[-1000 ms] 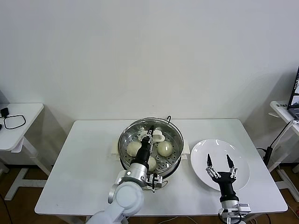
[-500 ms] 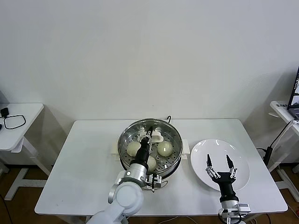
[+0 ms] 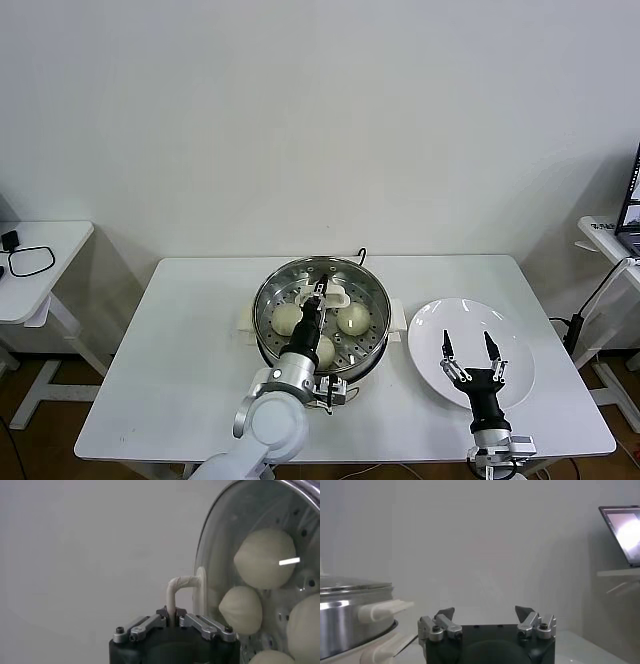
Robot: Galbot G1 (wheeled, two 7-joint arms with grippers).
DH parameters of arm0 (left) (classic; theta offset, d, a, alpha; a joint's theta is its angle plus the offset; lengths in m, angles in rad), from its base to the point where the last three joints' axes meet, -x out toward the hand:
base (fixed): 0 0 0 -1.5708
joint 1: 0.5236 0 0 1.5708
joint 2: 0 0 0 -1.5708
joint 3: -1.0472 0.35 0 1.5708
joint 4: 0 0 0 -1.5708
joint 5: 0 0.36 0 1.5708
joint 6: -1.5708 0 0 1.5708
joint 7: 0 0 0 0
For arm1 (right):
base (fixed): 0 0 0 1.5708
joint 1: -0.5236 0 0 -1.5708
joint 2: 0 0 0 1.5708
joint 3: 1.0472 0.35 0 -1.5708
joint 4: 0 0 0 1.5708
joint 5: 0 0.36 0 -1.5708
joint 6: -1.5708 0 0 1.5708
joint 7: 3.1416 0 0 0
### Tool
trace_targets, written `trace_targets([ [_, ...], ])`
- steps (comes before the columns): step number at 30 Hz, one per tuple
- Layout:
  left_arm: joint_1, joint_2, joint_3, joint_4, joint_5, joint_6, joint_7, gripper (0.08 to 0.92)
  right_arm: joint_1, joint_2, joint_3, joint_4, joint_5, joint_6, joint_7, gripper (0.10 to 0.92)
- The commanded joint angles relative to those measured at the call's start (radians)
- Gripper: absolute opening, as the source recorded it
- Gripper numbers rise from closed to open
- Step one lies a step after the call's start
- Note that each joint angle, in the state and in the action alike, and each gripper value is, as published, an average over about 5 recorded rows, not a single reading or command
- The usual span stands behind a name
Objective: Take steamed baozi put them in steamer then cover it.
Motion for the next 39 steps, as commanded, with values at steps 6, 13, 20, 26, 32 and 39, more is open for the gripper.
trace_targets([
  [6,0.016,0.000,-0.009,-0.002,0.012,-0.014,0.001,0.191,0.003,-0.001,-0.002,-0.005,-0.002,0.002,-0.002,0.823],
  [13,0.061,0.010,-0.021,-0.071,0.015,-0.014,-0.004,0.325,0.007,-0.003,-0.003,-0.011,-0.002,0.005,-0.003,0.823],
  [20,0.153,0.051,-0.033,-0.226,0.001,-0.012,-0.009,0.524,0.008,-0.009,-0.001,-0.016,-0.001,0.011,-0.003,0.823],
  [26,0.300,0.095,-0.109,-0.368,-0.064,-0.039,-0.039,0.697,0.010,-0.013,0.001,-0.023,-0.001,0.017,-0.004,0.823],
  [32,0.482,0.098,-0.267,-0.449,-0.346,-0.157,-0.203,0.814,0.008,-0.020,0.007,-0.002,0.006,0.009,-0.001,0.823],
  [39,0.564,-0.035,-0.509,-0.441,-0.963,-0.463,-0.309,0.823,-0.010,-0.021,0.012,0.072,0.022,-0.042,0.000,0.823],
])
